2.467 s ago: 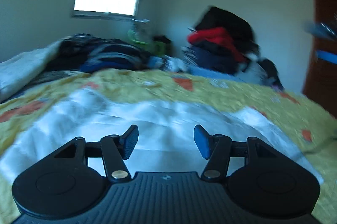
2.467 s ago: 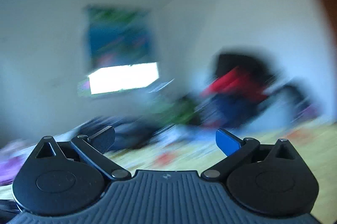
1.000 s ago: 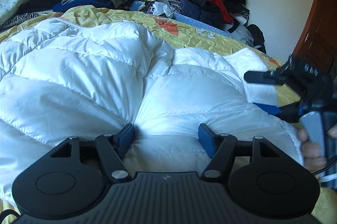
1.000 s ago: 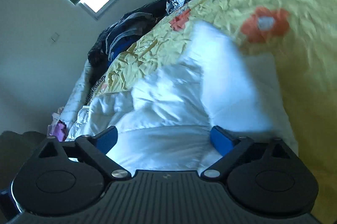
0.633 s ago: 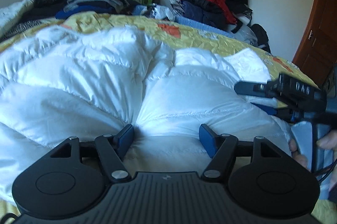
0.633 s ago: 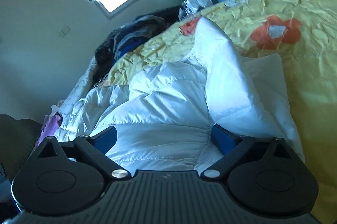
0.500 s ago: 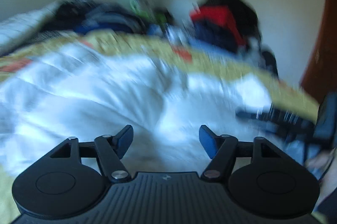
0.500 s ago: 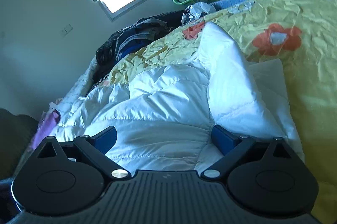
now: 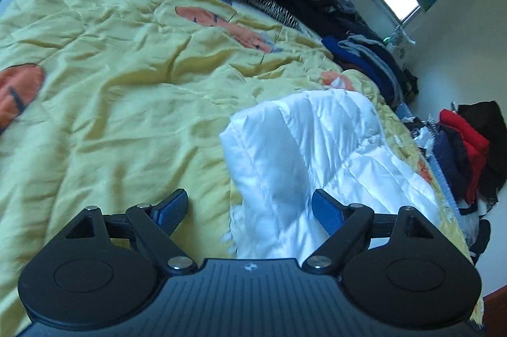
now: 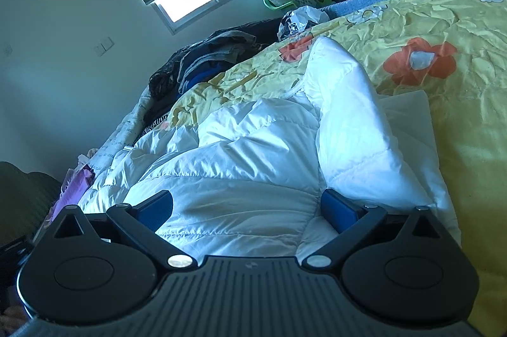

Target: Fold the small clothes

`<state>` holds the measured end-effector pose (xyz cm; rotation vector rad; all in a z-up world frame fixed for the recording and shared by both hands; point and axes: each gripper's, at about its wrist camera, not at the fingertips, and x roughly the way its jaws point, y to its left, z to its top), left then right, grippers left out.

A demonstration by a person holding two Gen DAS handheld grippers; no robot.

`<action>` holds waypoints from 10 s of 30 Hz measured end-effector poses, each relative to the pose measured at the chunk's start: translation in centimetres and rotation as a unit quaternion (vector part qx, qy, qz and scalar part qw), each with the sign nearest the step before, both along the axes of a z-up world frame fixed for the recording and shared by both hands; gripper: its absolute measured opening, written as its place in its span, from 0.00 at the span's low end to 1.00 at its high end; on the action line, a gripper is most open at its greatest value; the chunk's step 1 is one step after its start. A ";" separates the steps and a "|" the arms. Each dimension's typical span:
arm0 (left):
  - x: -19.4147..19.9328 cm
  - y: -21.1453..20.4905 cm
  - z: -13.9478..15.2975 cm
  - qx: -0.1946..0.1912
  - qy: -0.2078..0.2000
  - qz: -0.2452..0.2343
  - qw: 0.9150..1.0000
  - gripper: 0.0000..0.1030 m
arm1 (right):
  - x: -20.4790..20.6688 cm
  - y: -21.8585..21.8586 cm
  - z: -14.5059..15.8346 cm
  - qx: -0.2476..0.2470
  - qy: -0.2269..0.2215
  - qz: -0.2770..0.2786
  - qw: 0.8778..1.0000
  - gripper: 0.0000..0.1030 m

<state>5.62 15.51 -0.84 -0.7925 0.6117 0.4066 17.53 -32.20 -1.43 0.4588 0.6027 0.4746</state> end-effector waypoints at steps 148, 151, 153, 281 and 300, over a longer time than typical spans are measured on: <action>10.9 -33.9 1.4 0.319 -0.133 -0.590 0.730 0.69 | 8.4 -2.4 1.9 -0.005 0.052 0.043 0.998 0.94; 11.0 -34.0 1.2 0.317 -0.135 -0.589 0.731 0.69 | 8.4 -2.2 1.7 -0.010 0.046 0.042 0.998 0.94; 11.1 -33.8 1.0 0.313 -0.138 -0.588 0.733 0.69 | 8.5 -2.1 1.7 -0.012 0.044 0.043 0.998 0.95; -6.3 -15.9 2.5 0.253 -0.038 -0.384 0.887 0.85 | -25.5 0.5 9.4 0.061 0.213 0.213 0.952 0.94; -2.3 -19.0 -1.1 0.277 -0.005 -0.351 0.895 0.85 | -16.7 9.2 2.1 -0.247 0.041 -0.130 0.959 0.98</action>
